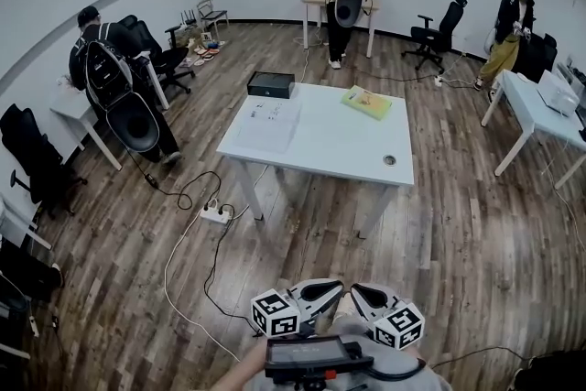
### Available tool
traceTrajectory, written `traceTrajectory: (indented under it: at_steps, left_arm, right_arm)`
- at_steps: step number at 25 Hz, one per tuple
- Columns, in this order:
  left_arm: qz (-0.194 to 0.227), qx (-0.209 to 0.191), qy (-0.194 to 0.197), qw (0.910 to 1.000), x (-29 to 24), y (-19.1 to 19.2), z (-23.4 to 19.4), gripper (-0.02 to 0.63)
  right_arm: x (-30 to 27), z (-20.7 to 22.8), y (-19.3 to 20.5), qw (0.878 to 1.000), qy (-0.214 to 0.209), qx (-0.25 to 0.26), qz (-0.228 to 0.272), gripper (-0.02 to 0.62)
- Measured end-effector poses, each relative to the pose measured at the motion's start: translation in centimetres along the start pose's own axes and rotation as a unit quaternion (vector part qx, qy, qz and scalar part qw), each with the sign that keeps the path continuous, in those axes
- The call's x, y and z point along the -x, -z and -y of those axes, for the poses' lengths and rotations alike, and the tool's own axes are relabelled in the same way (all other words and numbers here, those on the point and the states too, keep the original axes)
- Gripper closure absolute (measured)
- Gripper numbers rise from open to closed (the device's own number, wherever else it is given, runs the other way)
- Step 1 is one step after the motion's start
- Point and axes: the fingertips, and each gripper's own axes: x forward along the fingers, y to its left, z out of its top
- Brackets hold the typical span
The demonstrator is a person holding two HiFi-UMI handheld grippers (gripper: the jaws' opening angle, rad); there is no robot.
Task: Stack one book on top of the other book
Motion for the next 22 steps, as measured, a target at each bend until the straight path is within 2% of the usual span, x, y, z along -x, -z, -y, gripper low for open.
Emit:
traceTrajectory:
  at_steps: [7, 13, 22]
  left_arm:
    - [0.006, -0.010, -0.035, 0.9993, -2.1, -2.6, -6.0, 0.578]
    - [-0.011, -0.027, -0.036, 0.9989, -6.4, -5.9, -11.7, 0.578]
    - [-0.010, -0.019, -0.057, 0.9982, -11.5, -11.1, -18.8, 0.578]
  right_arm:
    - [-5.5, 4.7, -2.5, 1.000, -0.028, 0.000, 0.010, 0.565]
    - [-10.4, 11.2, -6.5, 0.999, -0.033, -0.002, 0.027, 0.565]
    - [-15.5, 19.1, -10.8, 0.999, -0.047, -0.008, 0.021, 0.565]
